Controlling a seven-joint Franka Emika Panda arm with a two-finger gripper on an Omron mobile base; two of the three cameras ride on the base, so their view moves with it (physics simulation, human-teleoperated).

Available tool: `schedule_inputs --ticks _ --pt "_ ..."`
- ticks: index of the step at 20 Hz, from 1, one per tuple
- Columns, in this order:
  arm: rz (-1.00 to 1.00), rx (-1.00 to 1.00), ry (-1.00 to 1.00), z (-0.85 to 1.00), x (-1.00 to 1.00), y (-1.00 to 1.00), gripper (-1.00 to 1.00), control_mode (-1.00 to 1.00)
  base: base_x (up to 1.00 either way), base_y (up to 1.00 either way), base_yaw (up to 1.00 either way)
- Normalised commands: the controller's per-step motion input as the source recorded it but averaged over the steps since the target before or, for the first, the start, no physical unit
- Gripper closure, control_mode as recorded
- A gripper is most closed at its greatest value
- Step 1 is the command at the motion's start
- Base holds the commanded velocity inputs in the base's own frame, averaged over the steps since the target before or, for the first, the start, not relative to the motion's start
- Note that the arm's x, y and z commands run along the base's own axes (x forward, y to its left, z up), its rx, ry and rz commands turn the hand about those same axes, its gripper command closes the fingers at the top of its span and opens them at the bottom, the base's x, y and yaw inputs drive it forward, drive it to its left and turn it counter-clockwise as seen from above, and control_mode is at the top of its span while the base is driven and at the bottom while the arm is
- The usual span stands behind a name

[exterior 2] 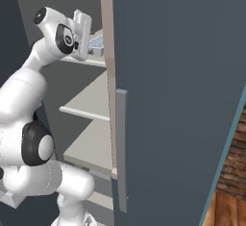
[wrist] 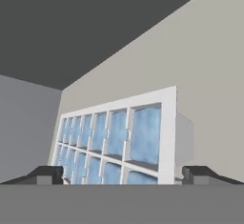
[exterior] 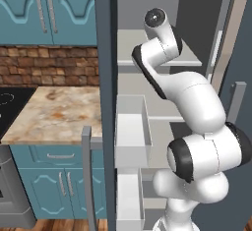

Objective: Open the freezer door, pick up the ice cube tray from the freezer, and place it on the dining counter.

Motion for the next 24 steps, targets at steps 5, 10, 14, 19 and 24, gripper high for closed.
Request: schedule_inputs --ticks 5,10,14,19,24 --pt "0.00 0.00 0.00 0.01 0.10 -0.04 -1.00 -1.00 0.00 0.00 0.00" --pt "0.00 0.00 0.00 0.00 0.23 -0.03 -1.00 -1.00 0.00 0.00 0.00" --pt "0.00 0.00 0.00 0.00 0.04 -0.03 -1.00 -1.00 0.00 0.00 0.00" --pt "0.00 0.00 0.00 0.00 0.00 0.00 -1.00 -1.00 0.00 0.00 0.00" --pt "0.00 0.00 0.00 0.00 0.00 0.00 -1.00 -1.00 0.00 0.00 0.00"
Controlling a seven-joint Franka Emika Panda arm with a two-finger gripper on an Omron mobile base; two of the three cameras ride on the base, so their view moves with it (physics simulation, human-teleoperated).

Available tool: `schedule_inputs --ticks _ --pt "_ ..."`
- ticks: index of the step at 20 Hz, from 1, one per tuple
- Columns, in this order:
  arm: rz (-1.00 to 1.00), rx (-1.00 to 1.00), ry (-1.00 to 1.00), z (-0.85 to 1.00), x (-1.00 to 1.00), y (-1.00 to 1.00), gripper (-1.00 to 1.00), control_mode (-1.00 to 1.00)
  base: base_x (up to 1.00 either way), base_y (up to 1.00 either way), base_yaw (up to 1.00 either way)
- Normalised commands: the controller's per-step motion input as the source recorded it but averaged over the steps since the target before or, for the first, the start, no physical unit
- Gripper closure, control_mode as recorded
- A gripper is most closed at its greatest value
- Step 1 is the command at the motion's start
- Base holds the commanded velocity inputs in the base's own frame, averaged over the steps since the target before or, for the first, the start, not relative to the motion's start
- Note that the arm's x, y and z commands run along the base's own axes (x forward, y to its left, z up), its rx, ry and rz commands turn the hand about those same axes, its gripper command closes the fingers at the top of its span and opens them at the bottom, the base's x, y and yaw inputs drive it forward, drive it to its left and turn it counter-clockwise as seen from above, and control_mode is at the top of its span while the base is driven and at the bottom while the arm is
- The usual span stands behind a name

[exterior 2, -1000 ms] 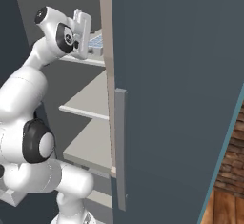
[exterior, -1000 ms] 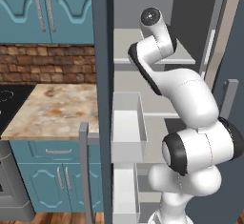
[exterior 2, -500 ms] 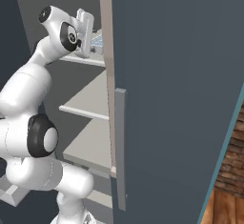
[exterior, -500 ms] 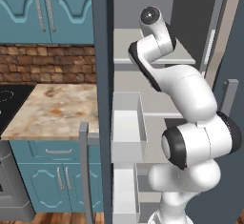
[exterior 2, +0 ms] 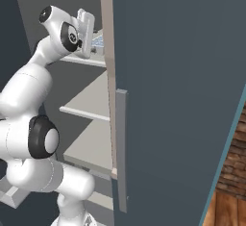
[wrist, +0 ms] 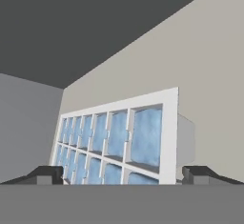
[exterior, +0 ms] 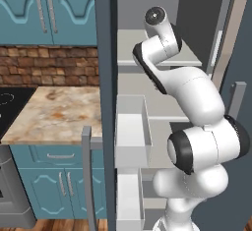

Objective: Open the freezer door, pick up the ice cube tray from the freezer, and place it on the dining counter.

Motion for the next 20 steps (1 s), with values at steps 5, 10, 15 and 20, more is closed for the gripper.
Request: schedule_inputs --ticks 5,10,15,20 --pt "0.00 0.00 0.00 0.00 0.00 0.00 1.00 -1.00 0.00 0.00 0.00" --pt "0.00 0.00 0.00 0.00 0.00 0.00 1.00 -1.00 0.00 0.00 0.00" --pt "0.00 0.00 0.00 0.00 0.00 0.00 1.00 -1.00 0.00 0.00 0.00" --pt "0.00 0.00 0.00 0.00 0.00 0.00 1.00 -1.00 0.00 0.00 0.00"
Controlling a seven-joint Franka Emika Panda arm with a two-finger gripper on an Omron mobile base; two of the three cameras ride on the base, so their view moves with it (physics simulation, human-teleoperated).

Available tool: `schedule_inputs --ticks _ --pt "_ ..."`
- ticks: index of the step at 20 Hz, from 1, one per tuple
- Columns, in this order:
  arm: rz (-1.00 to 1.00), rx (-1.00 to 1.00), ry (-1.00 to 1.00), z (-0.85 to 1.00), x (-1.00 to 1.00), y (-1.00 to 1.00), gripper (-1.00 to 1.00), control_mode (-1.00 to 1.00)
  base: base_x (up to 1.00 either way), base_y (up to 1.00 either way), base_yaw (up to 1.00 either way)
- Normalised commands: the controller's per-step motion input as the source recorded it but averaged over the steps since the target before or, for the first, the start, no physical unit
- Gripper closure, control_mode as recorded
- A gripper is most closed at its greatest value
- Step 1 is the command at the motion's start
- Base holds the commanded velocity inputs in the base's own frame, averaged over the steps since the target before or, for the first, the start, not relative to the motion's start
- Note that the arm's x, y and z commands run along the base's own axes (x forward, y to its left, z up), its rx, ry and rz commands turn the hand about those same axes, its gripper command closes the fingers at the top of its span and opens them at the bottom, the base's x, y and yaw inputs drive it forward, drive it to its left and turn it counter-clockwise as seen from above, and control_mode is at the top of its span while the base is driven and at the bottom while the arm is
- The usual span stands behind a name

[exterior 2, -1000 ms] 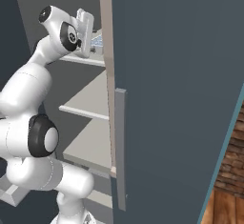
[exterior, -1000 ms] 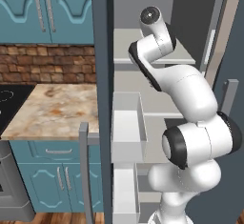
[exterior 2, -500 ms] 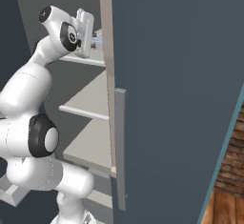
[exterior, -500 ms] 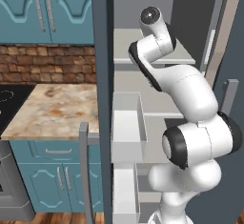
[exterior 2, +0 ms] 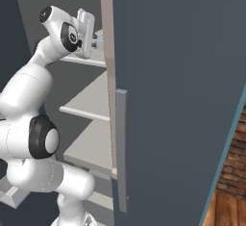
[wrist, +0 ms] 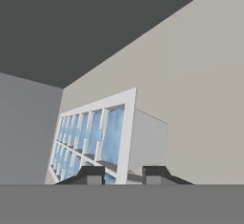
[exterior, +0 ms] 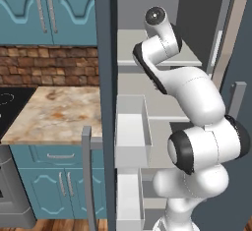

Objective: Open the freezer door, pick up the ice cube tray from the freezer, and place it on the dining counter.

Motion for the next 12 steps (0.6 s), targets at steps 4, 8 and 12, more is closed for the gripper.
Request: schedule_inputs --ticks 4,8,12 --pt "0.00 0.00 -0.05 0.01 -0.02 -0.01 1.00 -1.00 0.00 0.00 0.00" --pt "0.00 0.00 -0.24 0.12 -0.21 0.00 1.00 -1.00 0.00 0.00 0.00" --pt "0.00 0.00 -0.30 0.15 -0.39 0.00 1.00 -1.00 0.00 0.00 0.00"
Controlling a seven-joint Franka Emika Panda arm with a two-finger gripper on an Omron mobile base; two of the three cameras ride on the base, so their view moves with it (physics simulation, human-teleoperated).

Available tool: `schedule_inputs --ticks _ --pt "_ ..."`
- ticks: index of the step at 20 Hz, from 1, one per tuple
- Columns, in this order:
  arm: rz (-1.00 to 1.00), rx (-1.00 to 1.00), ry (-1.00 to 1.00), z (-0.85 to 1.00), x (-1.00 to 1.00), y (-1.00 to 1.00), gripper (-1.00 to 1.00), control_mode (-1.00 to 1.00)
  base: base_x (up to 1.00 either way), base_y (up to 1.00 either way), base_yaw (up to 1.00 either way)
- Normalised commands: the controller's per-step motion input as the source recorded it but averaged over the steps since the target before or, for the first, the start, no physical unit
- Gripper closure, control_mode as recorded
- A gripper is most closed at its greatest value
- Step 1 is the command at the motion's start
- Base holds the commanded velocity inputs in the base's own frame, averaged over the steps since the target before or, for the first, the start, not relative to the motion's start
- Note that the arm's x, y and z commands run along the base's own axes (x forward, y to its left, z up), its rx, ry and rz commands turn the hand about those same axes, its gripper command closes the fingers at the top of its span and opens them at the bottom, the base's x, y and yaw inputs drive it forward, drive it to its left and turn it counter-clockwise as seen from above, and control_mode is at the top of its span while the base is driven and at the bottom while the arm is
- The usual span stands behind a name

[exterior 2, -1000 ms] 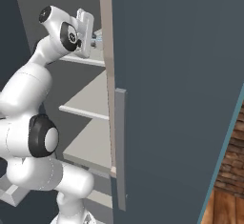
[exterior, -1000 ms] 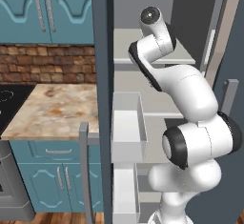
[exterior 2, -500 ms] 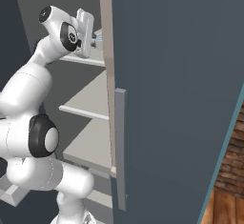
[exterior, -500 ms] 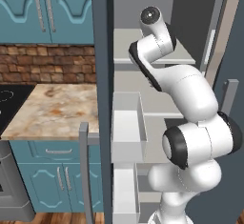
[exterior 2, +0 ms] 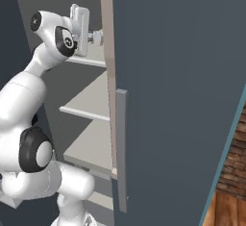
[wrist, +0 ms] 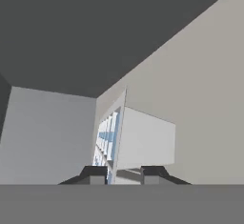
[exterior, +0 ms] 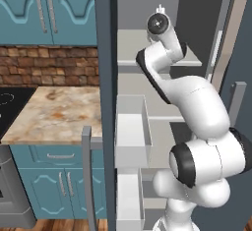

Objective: Open the freezer door, pick up the ice cube tray from the freezer, and place it on the dining counter.

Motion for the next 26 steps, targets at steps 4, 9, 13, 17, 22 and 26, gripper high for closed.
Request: schedule_inputs --ticks 4,9,13,17,22,26 --pt "0.00 0.00 -0.27 0.07 -0.36 0.00 1.00 -1.00 0.00 0.00 0.00" --pt "0.00 0.00 -0.25 0.15 -0.46 0.00 1.00 -1.00 0.00 0.00 0.00" --pt "0.00 0.00 -0.06 0.29 -0.52 0.00 1.00 -1.00 0.00 0.00 0.00" --pt "0.00 0.00 0.00 0.11 -0.54 0.03 1.00 -1.00 0.00 0.00 0.00" --pt "0.00 0.00 0.03 0.09 -0.58 0.10 1.00 -1.00 0.00 0.00 0.00" --pt "0.00 -0.03 0.07 0.00 -0.68 0.15 1.00 -1.00 0.00 0.00 0.00"
